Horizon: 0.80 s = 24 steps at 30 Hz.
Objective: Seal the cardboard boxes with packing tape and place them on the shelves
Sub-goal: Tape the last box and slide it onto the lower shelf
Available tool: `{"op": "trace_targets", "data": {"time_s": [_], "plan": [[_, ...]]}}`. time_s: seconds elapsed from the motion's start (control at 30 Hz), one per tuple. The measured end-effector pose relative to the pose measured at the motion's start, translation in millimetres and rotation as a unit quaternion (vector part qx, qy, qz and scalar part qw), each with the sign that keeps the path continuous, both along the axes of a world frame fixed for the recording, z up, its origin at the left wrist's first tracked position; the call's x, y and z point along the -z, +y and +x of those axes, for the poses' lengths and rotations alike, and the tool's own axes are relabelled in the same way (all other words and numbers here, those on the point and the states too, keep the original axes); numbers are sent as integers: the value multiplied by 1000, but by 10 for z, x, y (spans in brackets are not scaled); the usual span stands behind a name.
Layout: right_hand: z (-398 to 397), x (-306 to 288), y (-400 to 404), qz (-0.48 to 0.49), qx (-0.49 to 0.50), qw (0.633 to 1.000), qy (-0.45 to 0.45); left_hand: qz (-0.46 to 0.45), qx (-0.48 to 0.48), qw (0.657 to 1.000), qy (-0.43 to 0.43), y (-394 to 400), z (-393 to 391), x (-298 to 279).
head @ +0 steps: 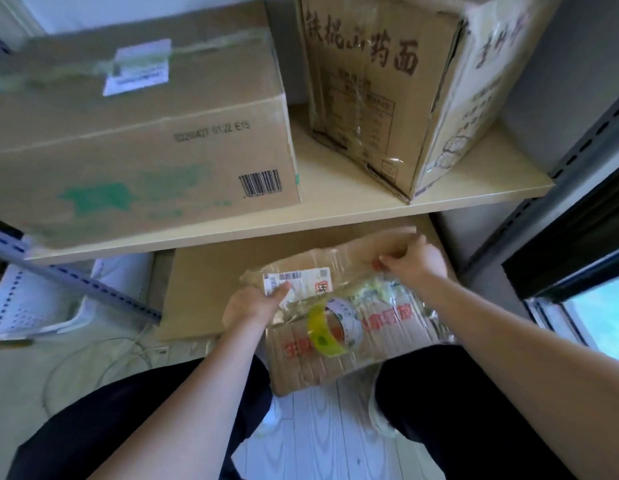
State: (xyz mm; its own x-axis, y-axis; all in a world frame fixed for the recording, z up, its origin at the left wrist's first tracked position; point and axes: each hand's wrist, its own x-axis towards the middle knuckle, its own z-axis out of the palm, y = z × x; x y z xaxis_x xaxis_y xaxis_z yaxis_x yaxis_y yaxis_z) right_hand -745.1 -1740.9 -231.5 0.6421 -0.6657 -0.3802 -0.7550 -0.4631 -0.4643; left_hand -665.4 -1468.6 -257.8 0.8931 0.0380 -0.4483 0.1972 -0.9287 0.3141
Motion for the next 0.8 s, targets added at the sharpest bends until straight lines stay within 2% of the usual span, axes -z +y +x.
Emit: {"op": "trace_targets", "data": {"time_s": [0.07, 0.13, 0.2, 0.23, 0.3, 0.37, 0.43, 0.47, 0.5, 0.53, 0.57, 0.6, 0.63, 0.7, 0.8], "plan": [[31, 75, 221, -30, 3, 999, 31, 7, -29, 998, -46, -113, -16, 80], [5, -15, 455, -92, -1, 995, -33, -22, -52, 993, -102, -240, -46, 101], [-42, -91, 738, -113, -40, 984, -132, -1, 31, 982, -186, -302, -84, 149], [-71, -129, 899, -104, -77, 981, -147, 3, 79, 977, -196, -306, -91, 204], [-198, -134, 1182, -112, -215, 963, -121, -38, 109, 979, -170, -288, -75, 299], [-315, -2, 1272, -188, -346, 913, -110, -85, 109, 978, -159, -304, -2, 331], [-329, 170, 1169, -243, -418, 861, -156, -93, 96, 980, -148, -346, 106, 311], [-323, 248, 1104, -230, -432, 849, -198, -89, 90, 982, -141, -364, 159, 304], [-325, 267, 1064, -176, -432, 855, -226, -82, 85, 984, -134, -388, 203, 296], [-333, 243, 1048, -96, -401, 878, -244, -79, 79, 986, -124, -405, 243, 300], [-347, 178, 1044, -11, -329, 912, -245, -77, 74, 987, -118, -421, 263, 306], [-365, 95, 1040, 81, -228, 939, -243, -78, 70, 988, -116, -434, 264, 311], [-373, -22, 1023, 163, -120, 946, -254, -84, 68, 987, -120, -445, 267, 312], [-387, -280, 966, 256, 34, 922, -290, -96, 65, 986, -118, -473, 286, 308], [-554, -438, 977, 317, 144, 907, -238, -104, 39, 988, -106, -537, 395, 306]]}}
